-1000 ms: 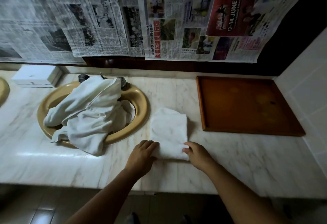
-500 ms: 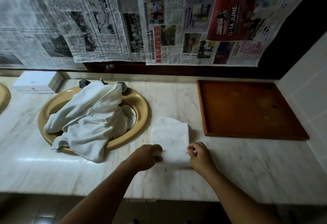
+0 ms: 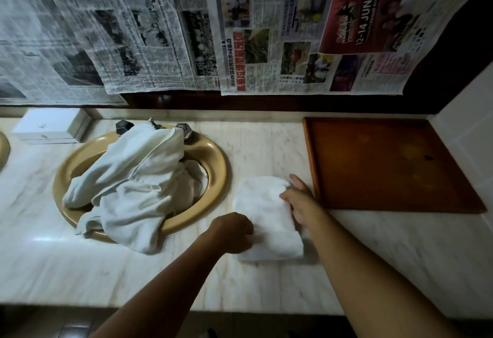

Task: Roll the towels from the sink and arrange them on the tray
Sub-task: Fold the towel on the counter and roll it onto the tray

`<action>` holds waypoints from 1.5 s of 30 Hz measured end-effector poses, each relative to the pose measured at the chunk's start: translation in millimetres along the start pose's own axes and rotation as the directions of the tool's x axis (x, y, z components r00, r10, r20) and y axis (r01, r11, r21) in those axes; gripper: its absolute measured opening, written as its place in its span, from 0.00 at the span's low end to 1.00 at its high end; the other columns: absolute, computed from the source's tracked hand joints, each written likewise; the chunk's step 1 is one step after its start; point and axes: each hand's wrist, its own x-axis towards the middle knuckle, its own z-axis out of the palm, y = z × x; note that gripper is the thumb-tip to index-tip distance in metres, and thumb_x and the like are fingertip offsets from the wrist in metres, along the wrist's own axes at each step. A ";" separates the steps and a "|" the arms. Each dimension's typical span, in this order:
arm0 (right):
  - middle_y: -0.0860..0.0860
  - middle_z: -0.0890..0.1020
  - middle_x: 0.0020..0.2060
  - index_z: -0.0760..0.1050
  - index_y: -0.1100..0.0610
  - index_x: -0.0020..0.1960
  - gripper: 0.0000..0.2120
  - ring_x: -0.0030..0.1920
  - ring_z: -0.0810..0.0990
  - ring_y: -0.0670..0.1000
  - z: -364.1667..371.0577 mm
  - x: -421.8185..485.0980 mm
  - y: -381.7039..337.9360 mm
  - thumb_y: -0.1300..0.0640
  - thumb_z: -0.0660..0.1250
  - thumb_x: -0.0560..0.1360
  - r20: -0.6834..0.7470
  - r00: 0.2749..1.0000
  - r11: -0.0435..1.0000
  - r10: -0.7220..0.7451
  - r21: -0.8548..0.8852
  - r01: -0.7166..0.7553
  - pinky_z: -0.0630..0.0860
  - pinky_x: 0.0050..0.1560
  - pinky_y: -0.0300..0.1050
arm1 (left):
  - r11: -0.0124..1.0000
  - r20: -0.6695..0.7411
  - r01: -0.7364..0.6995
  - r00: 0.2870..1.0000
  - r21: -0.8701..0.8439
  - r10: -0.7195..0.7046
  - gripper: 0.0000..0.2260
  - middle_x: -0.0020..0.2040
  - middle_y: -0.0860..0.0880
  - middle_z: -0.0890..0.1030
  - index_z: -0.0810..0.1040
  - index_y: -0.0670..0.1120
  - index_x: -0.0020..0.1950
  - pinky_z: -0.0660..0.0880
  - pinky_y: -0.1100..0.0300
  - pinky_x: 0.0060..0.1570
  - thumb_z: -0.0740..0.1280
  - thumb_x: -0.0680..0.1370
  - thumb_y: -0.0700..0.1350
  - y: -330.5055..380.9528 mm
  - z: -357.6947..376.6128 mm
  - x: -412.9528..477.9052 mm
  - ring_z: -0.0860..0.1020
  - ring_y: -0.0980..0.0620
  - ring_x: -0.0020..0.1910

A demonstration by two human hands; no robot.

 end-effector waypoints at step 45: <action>0.46 0.81 0.54 0.82 0.47 0.54 0.20 0.56 0.76 0.49 29.9 -23.9 -68.4 0.39 0.70 0.67 0.433 0.863 -0.180 0.260 -0.857 0.484 0.68 0.57 0.51 | 0.999 0.068 0.040 0.997 -0.030 -0.038 0.19 0.61 0.53 0.80 0.79 0.59 0.65 0.76 0.56 0.54 0.66 0.74 0.49 1.4 0.6 -0.1 0.79 0.47 0.60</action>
